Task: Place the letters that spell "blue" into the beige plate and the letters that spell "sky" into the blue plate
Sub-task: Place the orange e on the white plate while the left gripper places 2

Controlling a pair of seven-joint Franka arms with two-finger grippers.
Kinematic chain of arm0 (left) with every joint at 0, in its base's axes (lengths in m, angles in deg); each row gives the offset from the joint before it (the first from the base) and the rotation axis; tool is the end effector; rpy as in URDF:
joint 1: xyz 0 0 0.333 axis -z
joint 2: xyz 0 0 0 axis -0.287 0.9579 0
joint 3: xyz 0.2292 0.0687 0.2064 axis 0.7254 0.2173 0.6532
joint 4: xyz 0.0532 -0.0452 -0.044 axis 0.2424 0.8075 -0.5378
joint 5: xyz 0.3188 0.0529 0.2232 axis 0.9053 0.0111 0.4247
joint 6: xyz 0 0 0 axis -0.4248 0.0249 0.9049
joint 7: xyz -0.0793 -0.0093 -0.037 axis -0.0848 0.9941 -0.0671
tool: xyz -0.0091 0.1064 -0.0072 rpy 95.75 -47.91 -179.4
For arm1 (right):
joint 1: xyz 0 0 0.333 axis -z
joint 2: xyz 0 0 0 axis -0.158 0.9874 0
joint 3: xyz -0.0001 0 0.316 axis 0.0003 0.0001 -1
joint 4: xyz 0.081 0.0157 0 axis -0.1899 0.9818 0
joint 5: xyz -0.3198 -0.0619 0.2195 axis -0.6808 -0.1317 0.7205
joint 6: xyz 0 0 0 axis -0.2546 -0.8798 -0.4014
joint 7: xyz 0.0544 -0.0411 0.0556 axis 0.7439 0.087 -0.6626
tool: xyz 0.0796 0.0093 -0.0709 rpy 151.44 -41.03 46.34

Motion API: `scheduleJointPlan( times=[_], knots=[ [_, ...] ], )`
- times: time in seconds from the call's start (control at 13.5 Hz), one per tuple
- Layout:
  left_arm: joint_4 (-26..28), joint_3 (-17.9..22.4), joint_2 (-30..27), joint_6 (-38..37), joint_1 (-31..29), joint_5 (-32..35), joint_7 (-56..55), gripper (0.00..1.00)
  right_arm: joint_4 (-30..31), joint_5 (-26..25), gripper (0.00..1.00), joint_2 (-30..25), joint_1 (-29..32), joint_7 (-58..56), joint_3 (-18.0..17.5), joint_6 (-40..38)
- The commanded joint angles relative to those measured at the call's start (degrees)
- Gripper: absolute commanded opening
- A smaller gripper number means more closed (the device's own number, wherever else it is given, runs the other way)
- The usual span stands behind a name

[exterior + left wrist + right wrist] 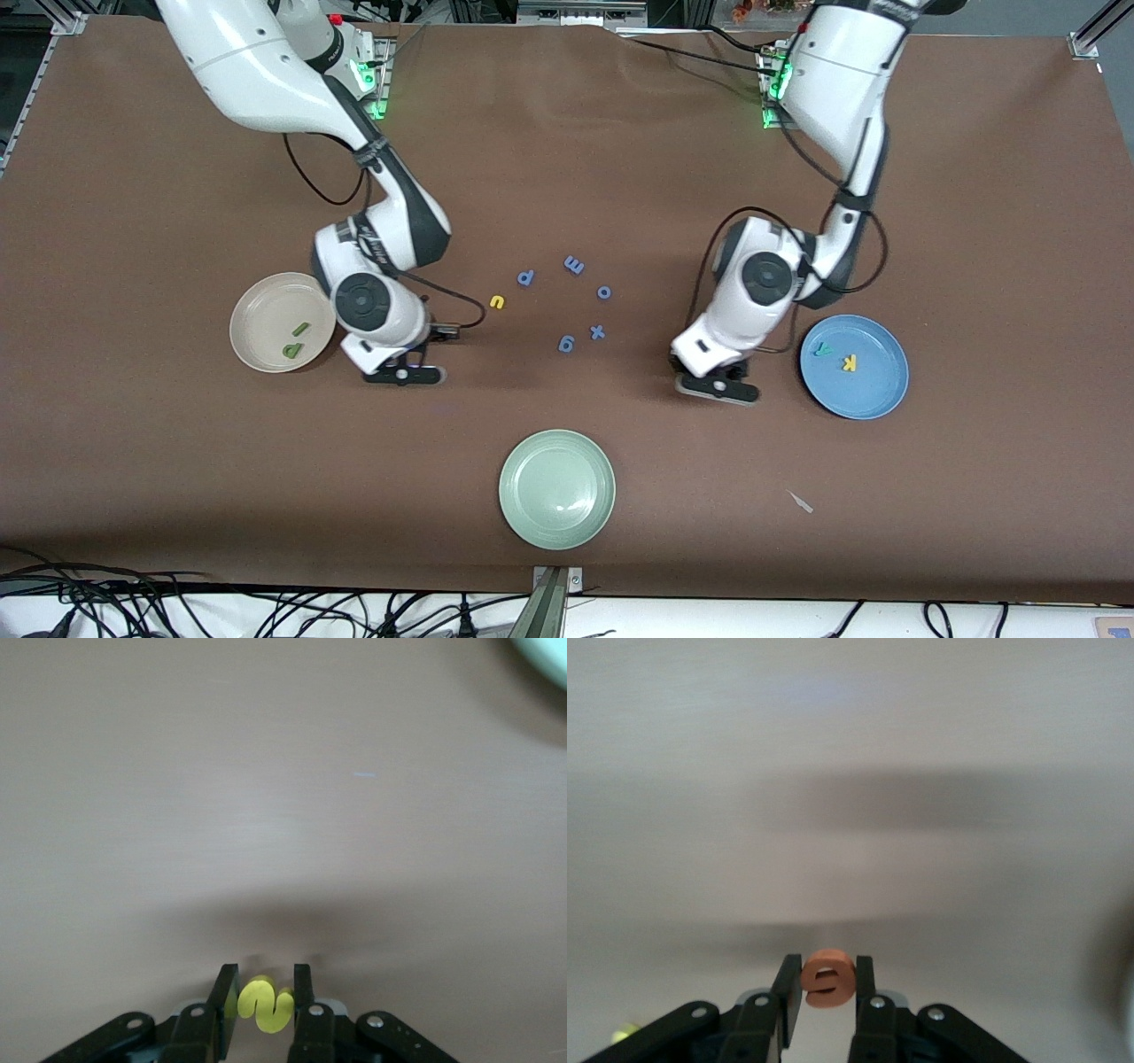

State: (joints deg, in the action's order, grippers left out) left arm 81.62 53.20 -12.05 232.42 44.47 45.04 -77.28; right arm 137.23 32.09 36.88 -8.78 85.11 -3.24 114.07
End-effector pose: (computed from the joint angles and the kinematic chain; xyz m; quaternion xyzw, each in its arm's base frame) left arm 0.6312 -0.2333 0.2084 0.9936 -0.0804 0.0745 0.0290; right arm 0.6196 0.2525 0.2313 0.9959 0.0017 -0.0849 0.0326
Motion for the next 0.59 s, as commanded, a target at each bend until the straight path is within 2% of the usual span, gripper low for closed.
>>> scheduleJointPlan(
  times=[0.0,0.22,0.37,0.52],
  knots=[
    [8.8,-1.2,-8.9,-1.9,-8.3,-0.9,10.0,0.20,4.5,-0.3,0.13,-5.0,0.5,-7.3,4.6,-2.6],
    [11.1,-1.1,-13.8,-9.7,-16.4,-0.9,21.7,0.20,11.0,-0.2,0.14,-8.8,0.5,-16.6,10.1,1.5],
    [13.5,-1.0,-14.9,-10.5,-18.8,-0.8,26.0,0.21,15.0,-0.2,0.14,-10.5,0.5,-21.3,12.8,4.6],
    [14.9,-0.9,-15.0,-10.4,-20.9,2.7,27.4,0.23,16.3,0.0,0.14,-10.8,0.5,-27.7,16.1,5.1]
  ],
)
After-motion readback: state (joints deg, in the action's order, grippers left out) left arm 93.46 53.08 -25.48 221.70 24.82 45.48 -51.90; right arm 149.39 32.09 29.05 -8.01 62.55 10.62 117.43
